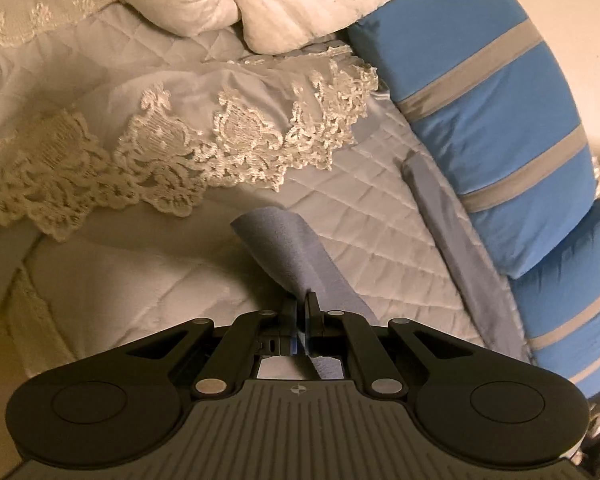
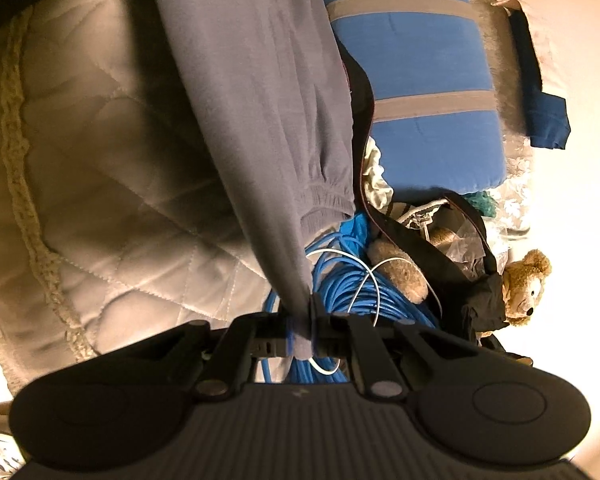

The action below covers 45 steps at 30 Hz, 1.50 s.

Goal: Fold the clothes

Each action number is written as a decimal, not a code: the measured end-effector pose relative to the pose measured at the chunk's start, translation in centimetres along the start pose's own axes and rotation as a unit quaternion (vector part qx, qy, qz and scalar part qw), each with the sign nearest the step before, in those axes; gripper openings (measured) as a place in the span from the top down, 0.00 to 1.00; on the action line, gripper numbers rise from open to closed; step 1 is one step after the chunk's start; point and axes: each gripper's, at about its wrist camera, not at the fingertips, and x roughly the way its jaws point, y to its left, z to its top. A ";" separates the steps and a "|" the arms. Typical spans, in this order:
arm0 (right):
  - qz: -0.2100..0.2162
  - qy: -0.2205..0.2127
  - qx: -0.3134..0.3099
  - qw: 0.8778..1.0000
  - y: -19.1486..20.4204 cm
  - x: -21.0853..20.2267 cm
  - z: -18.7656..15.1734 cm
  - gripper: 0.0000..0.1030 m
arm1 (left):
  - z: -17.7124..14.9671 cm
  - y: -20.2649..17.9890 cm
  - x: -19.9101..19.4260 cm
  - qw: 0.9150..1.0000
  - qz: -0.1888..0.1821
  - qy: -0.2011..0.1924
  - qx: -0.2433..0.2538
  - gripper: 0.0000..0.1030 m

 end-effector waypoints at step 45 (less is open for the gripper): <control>0.039 0.024 0.010 0.999 3.0 1.6 -1.1 0.73 | -0.9 -4.6 -1.7 0.994 -0.089 0.022 0.052 0.54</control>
